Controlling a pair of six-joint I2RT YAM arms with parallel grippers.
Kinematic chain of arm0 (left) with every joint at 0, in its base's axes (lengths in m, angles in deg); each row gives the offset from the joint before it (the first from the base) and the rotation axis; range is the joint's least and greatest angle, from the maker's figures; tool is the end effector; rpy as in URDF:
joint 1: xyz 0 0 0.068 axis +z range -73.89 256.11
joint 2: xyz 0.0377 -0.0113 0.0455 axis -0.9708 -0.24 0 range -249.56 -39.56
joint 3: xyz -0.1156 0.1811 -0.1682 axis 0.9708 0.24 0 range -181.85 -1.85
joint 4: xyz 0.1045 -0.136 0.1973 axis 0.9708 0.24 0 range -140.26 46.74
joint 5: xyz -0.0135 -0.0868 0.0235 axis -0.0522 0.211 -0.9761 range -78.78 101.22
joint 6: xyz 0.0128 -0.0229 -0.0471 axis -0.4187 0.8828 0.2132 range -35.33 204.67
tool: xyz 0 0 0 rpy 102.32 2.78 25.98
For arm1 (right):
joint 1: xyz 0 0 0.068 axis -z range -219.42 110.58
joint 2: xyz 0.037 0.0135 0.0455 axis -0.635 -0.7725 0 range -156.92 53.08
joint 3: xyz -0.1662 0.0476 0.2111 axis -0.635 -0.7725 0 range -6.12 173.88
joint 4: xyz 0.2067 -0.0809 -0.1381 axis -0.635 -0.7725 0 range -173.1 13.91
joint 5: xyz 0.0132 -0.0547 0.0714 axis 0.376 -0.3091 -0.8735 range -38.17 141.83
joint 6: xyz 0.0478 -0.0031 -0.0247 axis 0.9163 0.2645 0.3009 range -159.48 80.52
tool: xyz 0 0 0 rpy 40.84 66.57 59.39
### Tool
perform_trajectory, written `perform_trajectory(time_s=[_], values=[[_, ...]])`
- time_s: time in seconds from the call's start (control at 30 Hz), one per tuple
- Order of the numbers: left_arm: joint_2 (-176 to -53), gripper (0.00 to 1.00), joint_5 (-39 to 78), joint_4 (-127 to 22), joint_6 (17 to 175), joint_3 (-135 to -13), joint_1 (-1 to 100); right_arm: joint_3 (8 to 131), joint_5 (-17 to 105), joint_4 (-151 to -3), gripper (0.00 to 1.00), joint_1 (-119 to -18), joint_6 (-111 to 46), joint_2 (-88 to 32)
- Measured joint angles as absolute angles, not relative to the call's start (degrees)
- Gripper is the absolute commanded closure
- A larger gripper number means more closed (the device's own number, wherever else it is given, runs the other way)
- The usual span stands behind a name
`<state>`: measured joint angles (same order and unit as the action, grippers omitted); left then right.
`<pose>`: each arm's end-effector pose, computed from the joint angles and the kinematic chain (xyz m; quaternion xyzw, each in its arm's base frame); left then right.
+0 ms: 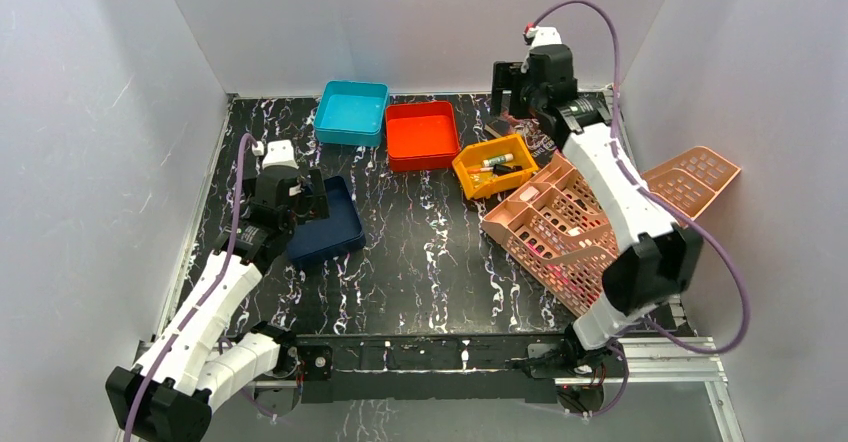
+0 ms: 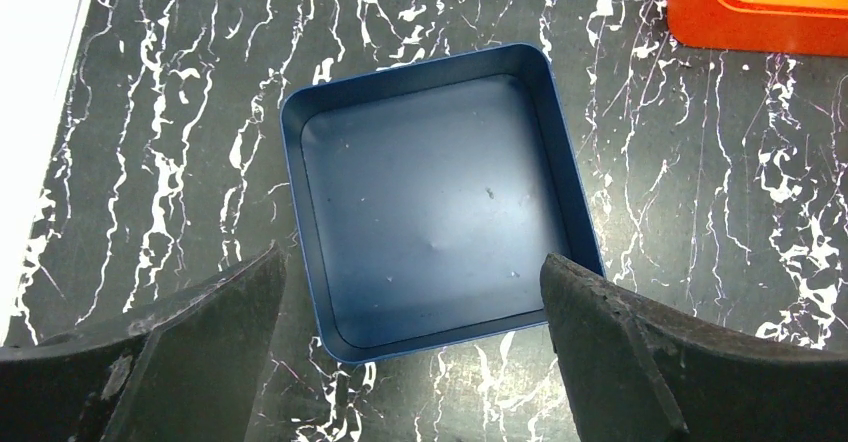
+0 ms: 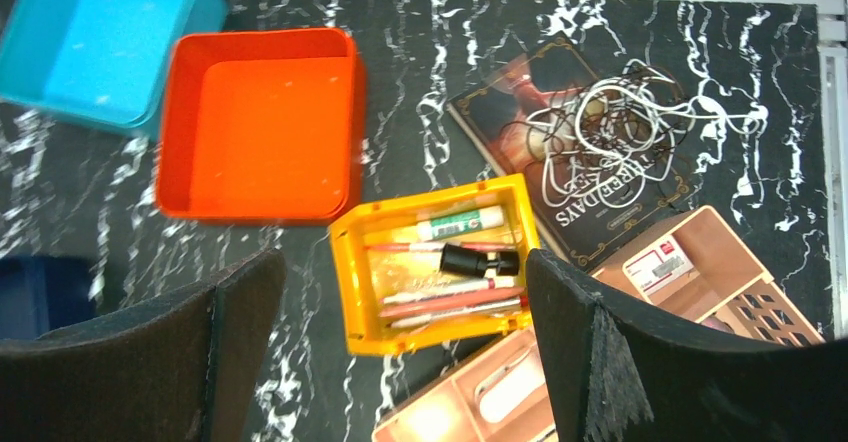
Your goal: Untangle the cables
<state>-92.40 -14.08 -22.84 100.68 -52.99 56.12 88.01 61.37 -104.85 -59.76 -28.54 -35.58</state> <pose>0.1931 -0.0541 0.3250 -0.0816 0.8446 0.0269 0.5285 0.3322 0.1169 0.4174 -0.0226 0.8333 0.0808 0.5464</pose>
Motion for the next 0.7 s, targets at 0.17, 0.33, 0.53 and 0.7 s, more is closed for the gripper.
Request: perform_trajectory(time_s=[0.17,0.33,0.53,0.7], values=[[-92.5,0.02,-13.1,-23.8,100.7,-51.9,56.1,93.4,67.9,-104.2,0.02,-59.7,-27.8,-45.9],[-92.5,0.02,-11.6,-24.7,100.7,-51.9,56.1,97.9,73.7,-104.1,0.02,-58.9,-25.3,-54.6],[-92.4,0.02,-11.1,-24.9,100.7,-51.8,56.1,103.2,77.9,-104.0,0.02,-54.6,-20.9,-62.6],[-91.8,0.02,-11.1,-25.0,100.7,-51.5,56.1,105.6,80.4,-103.9,0.02,-52.1,-19.1,-66.8]])
